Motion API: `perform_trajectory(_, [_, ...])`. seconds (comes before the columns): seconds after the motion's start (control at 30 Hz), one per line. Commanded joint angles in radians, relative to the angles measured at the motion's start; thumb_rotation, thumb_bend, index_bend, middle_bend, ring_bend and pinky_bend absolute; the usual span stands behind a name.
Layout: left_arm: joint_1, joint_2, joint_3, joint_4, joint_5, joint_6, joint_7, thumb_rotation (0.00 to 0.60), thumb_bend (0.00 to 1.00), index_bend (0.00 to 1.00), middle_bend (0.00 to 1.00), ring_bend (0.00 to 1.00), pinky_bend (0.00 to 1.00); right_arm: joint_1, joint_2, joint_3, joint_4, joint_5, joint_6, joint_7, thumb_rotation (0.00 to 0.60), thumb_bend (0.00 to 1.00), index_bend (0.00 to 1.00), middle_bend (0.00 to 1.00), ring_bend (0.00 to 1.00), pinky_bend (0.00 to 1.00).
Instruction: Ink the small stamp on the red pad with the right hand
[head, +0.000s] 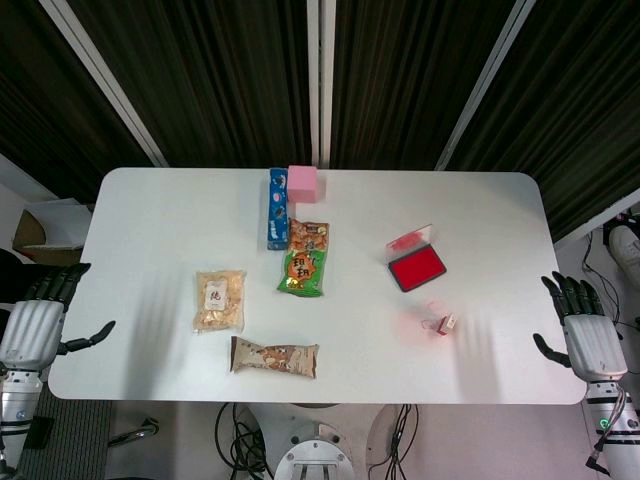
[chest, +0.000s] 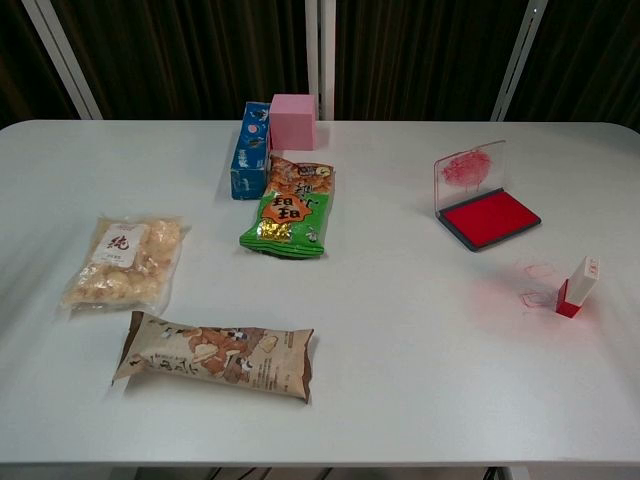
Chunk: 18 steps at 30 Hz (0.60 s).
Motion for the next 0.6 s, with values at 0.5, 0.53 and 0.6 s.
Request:
perform_trajectory(0.5, [0.01, 0.005, 0.01, -0.015, 0.008, 0.011, 0.007, 0.294, 0.17, 0.11, 0.14, 0.12, 0.21, -0.005, 0.0, -0.009, 0.011, -0.009, 0.004, 0.015, 0.6, 0.19, 0.0, 0.0, 0.0, 0.0])
perform_trajectory(0.53, [0.011, 0.004, 0.012, -0.015, 0.008, 0.011, 0.007, 0.293, 0.17, 0.11, 0.14, 0.12, 0.21, -0.005, 0.001, -0.009, 0.011, -0.011, 0.005, 0.017, 0.6, 0.19, 0.0, 0.0, 0.0, 0.0])
perform_trajectory(0.6, [0.011, 0.004, 0.012, -0.014, 0.006, 0.009, 0.005, 0.295, 0.17, 0.11, 0.14, 0.12, 0.21, -0.005, 0.002, -0.01, 0.01, -0.014, 0.006, 0.02, 0.6, 0.19, 0.0, 0.0, 0.0, 0.0])
